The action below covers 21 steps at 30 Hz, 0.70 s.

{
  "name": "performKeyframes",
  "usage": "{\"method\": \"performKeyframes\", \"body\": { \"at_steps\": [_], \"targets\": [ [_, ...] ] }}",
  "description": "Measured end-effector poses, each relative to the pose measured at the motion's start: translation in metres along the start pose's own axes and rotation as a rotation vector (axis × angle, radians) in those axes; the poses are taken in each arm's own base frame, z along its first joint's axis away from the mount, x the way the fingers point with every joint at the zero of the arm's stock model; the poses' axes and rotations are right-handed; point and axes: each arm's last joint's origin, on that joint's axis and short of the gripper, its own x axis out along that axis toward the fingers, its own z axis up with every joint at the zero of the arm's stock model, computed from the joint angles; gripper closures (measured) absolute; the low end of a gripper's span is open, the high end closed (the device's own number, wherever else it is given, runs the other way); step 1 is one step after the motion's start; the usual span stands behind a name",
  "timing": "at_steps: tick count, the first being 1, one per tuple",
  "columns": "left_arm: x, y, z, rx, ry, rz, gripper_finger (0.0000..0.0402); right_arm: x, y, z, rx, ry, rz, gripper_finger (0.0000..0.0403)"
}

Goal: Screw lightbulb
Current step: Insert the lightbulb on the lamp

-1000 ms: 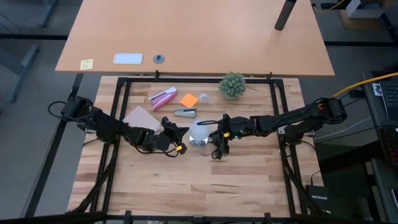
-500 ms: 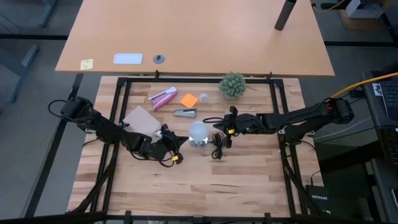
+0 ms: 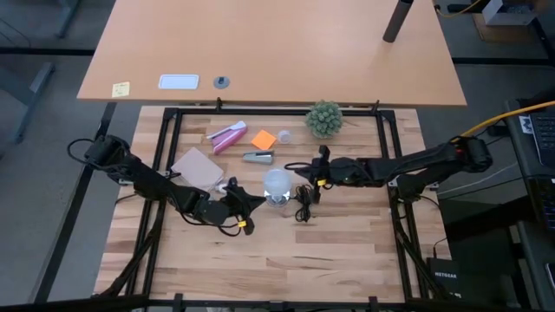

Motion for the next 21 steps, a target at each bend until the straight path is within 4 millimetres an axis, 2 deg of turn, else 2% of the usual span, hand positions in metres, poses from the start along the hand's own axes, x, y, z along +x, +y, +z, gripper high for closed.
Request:
{"method": "performKeyframes", "body": {
  "at_steps": [7,21],
  "targets": [
    [0.0001,-0.0012,0.0017,0.004,-0.012,-0.016,0.04,0.0072,0.0012,-0.0033,-0.037,0.003,-0.008,0.0398],
    [0.0098,0.0061,0.0003,0.003,-0.006,0.025,0.04,0.0107,0.0,-0.0048,0.029,0.018,0.071,0.0398]
  ]
}}
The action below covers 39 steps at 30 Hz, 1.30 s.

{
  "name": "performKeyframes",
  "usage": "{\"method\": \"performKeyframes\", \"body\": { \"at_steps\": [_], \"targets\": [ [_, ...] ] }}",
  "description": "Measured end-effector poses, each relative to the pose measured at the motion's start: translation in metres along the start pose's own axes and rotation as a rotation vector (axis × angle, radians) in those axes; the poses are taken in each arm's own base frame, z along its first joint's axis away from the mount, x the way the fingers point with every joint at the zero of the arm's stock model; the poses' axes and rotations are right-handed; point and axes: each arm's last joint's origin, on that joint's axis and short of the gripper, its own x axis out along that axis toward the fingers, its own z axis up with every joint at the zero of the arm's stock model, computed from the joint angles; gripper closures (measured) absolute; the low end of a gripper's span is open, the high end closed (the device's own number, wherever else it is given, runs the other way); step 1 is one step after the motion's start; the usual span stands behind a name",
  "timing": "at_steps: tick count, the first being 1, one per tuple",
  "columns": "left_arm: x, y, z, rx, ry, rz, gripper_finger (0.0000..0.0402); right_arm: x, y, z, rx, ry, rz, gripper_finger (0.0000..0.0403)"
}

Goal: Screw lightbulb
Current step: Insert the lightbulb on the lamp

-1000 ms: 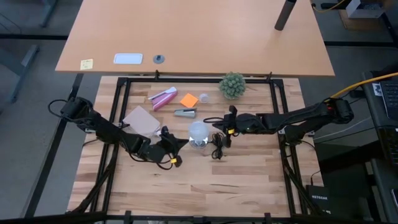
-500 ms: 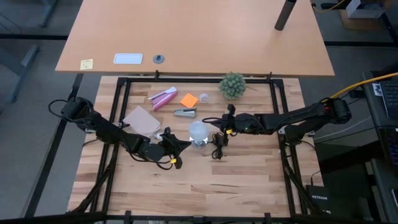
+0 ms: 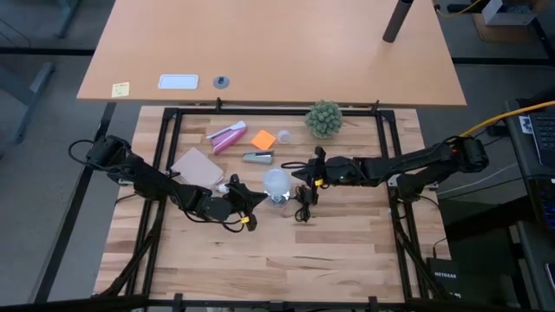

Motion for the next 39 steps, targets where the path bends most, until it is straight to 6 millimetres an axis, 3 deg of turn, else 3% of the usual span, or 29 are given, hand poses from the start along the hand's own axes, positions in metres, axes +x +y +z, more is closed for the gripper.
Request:
{"method": "performKeyframes", "body": {
  "at_steps": [21,39],
  "targets": [
    [0.002,0.007,-0.001,0.034,-0.022,0.125,0.04,0.002,0.005,-0.003,0.083,0.039,0.147,0.0398],
    [0.016,0.024,0.007,0.008,-0.041,0.204,0.04,-0.004,0.037,0.002,0.069,-0.059,0.246,0.0398]
  ]
}}
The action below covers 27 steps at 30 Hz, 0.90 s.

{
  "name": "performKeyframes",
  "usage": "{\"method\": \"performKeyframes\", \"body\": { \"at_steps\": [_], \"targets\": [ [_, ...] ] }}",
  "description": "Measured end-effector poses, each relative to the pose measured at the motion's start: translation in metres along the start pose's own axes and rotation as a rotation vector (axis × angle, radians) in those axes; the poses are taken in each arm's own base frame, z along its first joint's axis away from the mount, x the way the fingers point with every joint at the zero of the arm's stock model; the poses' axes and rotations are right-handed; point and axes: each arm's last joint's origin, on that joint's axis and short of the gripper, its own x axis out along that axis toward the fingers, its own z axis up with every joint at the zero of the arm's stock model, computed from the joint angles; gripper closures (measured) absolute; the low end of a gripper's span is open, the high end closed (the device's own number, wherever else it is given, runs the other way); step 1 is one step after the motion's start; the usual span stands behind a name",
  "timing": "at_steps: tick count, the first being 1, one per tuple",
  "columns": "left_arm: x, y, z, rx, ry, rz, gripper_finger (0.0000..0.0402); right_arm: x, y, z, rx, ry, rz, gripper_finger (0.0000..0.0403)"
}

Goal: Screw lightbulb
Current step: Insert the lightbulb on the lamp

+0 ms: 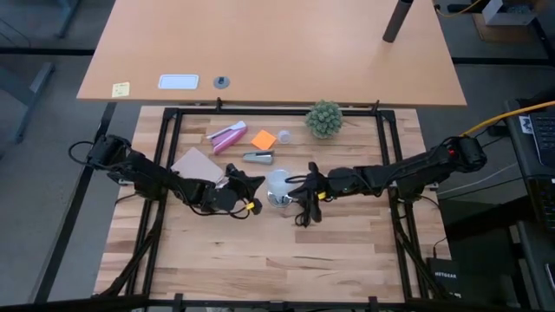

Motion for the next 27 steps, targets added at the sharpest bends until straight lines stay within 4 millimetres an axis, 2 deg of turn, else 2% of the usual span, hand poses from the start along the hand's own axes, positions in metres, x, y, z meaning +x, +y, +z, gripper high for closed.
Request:
{"method": "performKeyframes", "body": {
  "at_steps": [4,8,13,17,22,27],
  "targets": [
    [-0.004,-0.002,0.002,0.049,-0.026,0.022,0.04,-0.001,-0.001,0.001,-0.026,-0.001,-0.015,0.0398],
    [-0.017,-0.003,0.014,0.085,-0.083,0.042,0.04,-0.011,0.0,0.008,-0.061,-0.031,-0.018,0.0398],
    [-0.034,-0.008,0.022,0.086,-0.097,-0.03,0.04,-0.035,0.0,0.027,-0.147,-0.117,-0.022,0.0398],
    [-0.042,-0.016,0.018,0.097,-0.065,-0.151,0.04,-0.048,-0.001,0.036,-0.223,-0.171,-0.08,0.0398],
    [-0.044,-0.023,0.011,0.072,-0.016,-0.264,0.04,-0.043,-0.014,0.034,-0.253,-0.133,-0.123,0.0398],
    [-0.041,-0.027,0.005,0.054,-0.003,-0.287,0.04,-0.026,-0.033,0.017,-0.24,-0.041,-0.125,0.0398]
  ]
}}
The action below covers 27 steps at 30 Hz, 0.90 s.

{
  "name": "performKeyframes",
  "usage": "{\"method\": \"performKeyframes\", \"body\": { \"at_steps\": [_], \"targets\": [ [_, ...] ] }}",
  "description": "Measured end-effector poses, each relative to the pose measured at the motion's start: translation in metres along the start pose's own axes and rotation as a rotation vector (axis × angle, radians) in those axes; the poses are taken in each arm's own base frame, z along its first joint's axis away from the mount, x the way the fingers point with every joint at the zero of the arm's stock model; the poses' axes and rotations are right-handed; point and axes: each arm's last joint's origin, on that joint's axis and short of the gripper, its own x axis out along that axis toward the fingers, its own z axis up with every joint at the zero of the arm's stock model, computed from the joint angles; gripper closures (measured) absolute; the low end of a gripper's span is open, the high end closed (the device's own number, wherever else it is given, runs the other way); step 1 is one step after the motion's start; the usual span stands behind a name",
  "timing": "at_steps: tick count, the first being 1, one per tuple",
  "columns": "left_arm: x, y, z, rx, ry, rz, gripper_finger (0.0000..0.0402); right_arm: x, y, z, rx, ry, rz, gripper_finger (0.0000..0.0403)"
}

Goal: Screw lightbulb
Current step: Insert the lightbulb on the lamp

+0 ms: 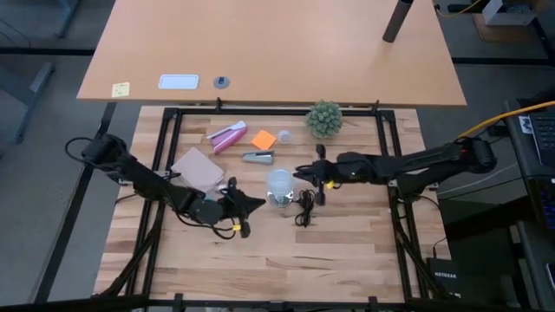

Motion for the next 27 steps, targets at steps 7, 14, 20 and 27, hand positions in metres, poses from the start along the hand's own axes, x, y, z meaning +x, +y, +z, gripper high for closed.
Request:
{"method": "performKeyframes", "body": {
  "at_steps": [7,14,20,27],
  "targets": [
    [0.01,-0.003,-0.01,-0.002,-0.005,-0.001,0.04,0.008,-0.014,-0.015,0.043,0.048,0.014,0.0398],
    [0.024,-0.002,-0.021,-0.015,-0.012,0.012,0.04,0.007,-0.018,-0.022,0.074,0.043,0.027,0.0398],
    [0.031,0.004,-0.022,-0.019,-0.012,0.041,0.04,0.007,-0.017,-0.029,0.11,0.049,0.038,0.0398],
    [0.034,0.007,-0.02,-0.015,-0.026,0.054,0.04,0.007,-0.017,-0.029,0.136,0.05,0.038,0.0398]
  ]
}}
